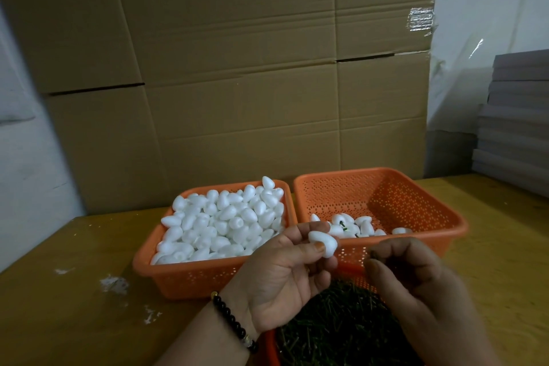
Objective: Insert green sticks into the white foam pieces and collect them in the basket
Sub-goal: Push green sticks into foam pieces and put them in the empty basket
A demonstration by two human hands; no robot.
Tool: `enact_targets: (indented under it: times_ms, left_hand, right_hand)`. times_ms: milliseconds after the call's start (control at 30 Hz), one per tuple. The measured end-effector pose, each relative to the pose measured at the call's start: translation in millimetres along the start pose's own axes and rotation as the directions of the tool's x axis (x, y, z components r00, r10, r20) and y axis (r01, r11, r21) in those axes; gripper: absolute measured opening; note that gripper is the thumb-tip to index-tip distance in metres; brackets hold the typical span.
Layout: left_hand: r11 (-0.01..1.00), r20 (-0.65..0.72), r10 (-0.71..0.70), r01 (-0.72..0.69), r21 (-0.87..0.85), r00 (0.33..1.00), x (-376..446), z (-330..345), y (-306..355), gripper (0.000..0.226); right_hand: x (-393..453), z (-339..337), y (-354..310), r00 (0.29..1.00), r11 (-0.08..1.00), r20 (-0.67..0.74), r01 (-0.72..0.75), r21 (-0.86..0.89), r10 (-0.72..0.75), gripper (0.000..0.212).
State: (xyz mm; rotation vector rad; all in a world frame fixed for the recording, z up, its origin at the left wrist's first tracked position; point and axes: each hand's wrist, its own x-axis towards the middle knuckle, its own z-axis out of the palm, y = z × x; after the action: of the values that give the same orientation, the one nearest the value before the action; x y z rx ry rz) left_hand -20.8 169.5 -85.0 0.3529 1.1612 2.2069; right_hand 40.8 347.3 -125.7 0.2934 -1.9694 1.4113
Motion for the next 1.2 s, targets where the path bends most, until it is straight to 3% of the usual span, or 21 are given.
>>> enact_targets:
  times_ms: [133, 333, 467, 633, 900, 1000, 1067, 1200]
  left_hand:
    - [0.994, -0.065, 0.094, -0.090, 0.066, 0.993, 2.9, -0.1, -2.3, 0.045]
    - [0.952, -0.091, 0.236, -0.211, 0.221, 0.968, 2.3, 0.0, -6.6, 0.037]
    - [0.853, -0.075, 0.339, -0.273, 0.445, 0.938, 2.1, 0.2, -12.0, 0.033]
    - [0.756, -0.071, 0.449, -0.336, 0.562, 0.891, 4.2, 0.3, -18.5, 0.030]
    - [0.519, -0.015, 0.524, -0.305, 0.798, 0.852, 3.0, 0.5, -22.1, 0.041]
    - [0.573, -0.052, 0.491, -0.278, 0.771, 0.869, 2.0, 2.7, -23.2, 0.035]
    - [0.681, -0.102, 0.439, -0.257, 0.685, 0.892, 2.4, 3.6, -24.1, 0.030]
    - [0.957, -0.072, 0.203, -0.182, 0.228, 0.976, 1.1, 10.8, -19.6, 0.031]
  right_hand:
    - [0.5, 0.1, -4.5, 0.998, 0.997, 0.008, 0.066, -0.036, -0.066, 0.011]
    - [4.3, 0.2, -5.1, 0.981, 0.972, 0.031, 0.192, -0.139, -0.189, 0.022]
    - [4.0, -0.5, -2.5, 0.980, 0.972, 0.024, 0.198, -0.124, -0.196, 0.029]
    - [3.9, -0.2, -1.9, 0.982, 0.978, 0.028, 0.189, -0.093, -0.187, 0.027]
    - [3.8, -0.5, -0.7, 0.975, 0.972, -0.052, 0.207, -0.114, -0.214, 0.026]
    - [3.7, 0.8, -0.7, 0.975, 0.976, -0.098, 0.189, -0.107, -0.200, 0.018]
    - [3.3, 1.2, -0.8, 0.976, 0.983, -0.138, 0.158, -0.089, -0.170, 0.019]
    - [3.1, 1.4, 0.3, 0.979, 0.991, -0.157, 0.128, -0.033, -0.132, 0.034]
